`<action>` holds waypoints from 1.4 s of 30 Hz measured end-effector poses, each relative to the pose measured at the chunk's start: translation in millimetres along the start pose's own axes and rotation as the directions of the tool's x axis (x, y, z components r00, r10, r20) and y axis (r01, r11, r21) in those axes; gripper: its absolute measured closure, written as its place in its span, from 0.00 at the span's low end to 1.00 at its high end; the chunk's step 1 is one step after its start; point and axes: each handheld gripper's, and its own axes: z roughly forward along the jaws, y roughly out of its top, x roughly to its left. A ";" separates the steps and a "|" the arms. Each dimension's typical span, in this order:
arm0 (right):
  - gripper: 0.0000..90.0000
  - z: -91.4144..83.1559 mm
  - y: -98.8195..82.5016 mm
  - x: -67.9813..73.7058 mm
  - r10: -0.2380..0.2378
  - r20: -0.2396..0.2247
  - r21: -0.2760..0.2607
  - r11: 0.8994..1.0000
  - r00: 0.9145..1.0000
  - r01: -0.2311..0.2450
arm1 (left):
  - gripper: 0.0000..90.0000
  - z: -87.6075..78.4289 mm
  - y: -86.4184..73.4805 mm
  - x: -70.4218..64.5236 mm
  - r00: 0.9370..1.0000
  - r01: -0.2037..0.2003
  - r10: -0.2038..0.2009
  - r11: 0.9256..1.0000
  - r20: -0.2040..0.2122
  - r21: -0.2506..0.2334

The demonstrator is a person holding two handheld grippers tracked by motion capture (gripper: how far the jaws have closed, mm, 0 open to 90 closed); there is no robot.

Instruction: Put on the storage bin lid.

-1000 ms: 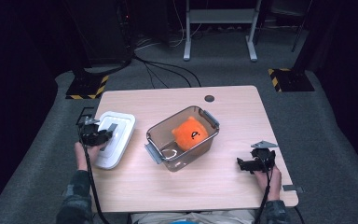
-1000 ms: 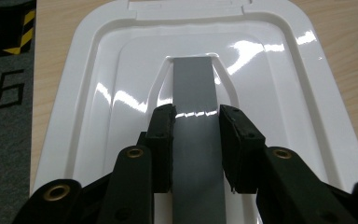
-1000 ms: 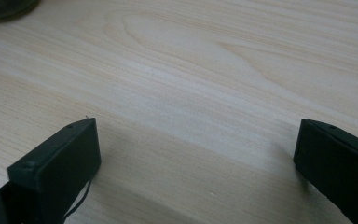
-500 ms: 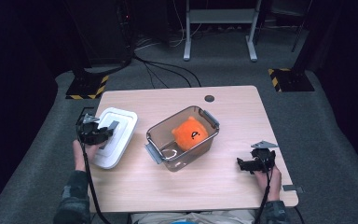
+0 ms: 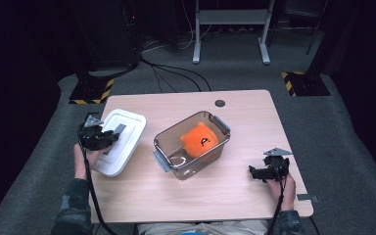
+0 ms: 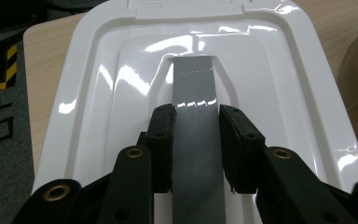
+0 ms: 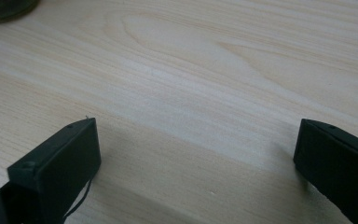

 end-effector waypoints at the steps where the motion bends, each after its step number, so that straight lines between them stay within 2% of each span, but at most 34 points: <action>1: 0.00 -0.1 0.0 -0.1 -0.001 0.001 0.001 1.000 1.000 0.001 | 0.74 -1.3 1.6 -1.1 1.000 -0.004 0.004 1.000 0.006 0.004; 13: 0.00 -0.3 -0.2 0.5 0.004 0.000 0.001 1.000 1.000 -0.004 | 0.74 -8.8 18.6 -12.5 0.998 -0.049 0.049 0.999 0.044 -0.002; 20: 0.00 -0.3 -0.2 0.4 0.000 0.001 -0.001 1.000 1.000 0.000 | 0.74 -11.0 27.7 -19.2 0.997 -0.060 0.060 0.998 0.056 -0.003; 26: 0.00 -0.2 -0.1 0.4 -0.005 -0.004 -0.002 1.000 1.000 0.005 | 0.74 -12.7 35.8 -26.5 0.994 -0.088 0.089 0.996 0.062 -0.013; 36: 0.00 -0.2 -0.1 0.4 -0.006 -0.003 -0.002 1.000 1.000 0.006 | 0.74 -11.4 48.7 -43.2 0.988 -0.128 0.129 0.992 0.090 -0.018; 42: 0.00 -0.2 -0.1 0.8 -0.008 -0.006 -0.001 1.000 1.000 0.008 | 0.74 -8.7 57.9 -53.8 0.981 -0.156 0.156 0.988 0.116 -0.008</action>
